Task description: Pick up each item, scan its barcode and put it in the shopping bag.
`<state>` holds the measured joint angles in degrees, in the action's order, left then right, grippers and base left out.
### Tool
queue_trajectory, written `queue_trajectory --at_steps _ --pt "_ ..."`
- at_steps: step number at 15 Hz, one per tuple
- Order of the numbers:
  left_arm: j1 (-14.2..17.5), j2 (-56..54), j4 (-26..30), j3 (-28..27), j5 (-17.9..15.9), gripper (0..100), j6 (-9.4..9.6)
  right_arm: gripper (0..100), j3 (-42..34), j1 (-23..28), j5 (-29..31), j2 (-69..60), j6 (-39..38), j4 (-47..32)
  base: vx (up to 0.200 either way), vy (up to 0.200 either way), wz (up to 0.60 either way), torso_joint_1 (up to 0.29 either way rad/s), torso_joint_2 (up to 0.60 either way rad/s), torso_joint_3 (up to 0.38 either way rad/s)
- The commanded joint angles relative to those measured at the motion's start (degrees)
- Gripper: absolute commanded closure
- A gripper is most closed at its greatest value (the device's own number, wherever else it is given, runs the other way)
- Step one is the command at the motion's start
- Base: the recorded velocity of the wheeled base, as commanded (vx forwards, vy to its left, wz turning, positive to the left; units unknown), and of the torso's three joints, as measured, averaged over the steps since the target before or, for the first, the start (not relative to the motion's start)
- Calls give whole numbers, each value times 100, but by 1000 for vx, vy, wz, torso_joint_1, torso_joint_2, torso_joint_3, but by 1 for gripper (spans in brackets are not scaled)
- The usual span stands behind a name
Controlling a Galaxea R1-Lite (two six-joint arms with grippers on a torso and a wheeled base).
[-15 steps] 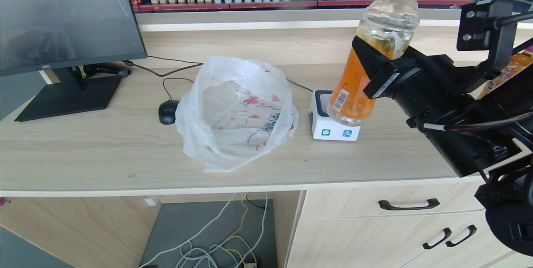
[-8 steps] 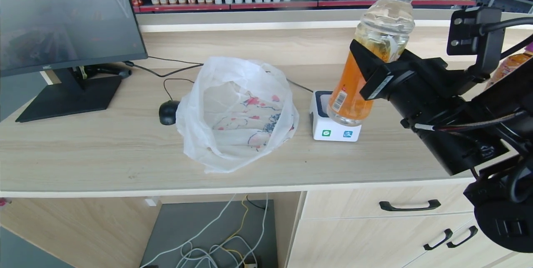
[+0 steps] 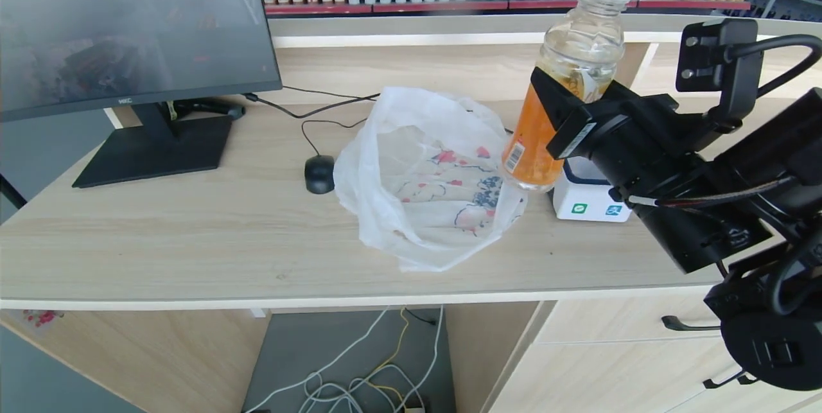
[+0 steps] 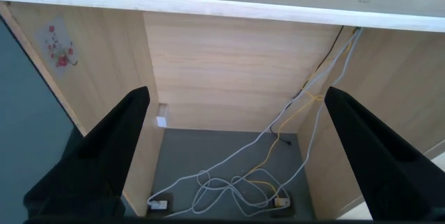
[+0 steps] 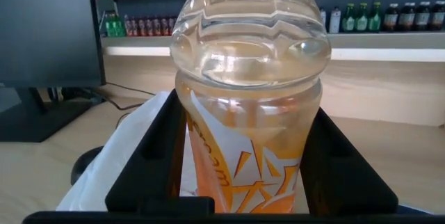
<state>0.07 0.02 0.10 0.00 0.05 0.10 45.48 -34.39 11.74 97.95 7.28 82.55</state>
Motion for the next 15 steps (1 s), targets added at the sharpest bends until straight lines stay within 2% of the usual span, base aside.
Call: queue_trajectory --at_steps 1,4,15 --pt "1 -2 -1 0 -5 0 -1 100 4 -6 4 22 2 -3 0 200 0 -2 -12 2" --pt "1 -2 -1 0 -5 0 17 100 -4 -6 4 13 2 -3 0 200 0 6 7 4" --pt "1 -2 -1 0 -5 0 17 100 4 29 -23 101 -33 -301 0 0 0 0 0 0"
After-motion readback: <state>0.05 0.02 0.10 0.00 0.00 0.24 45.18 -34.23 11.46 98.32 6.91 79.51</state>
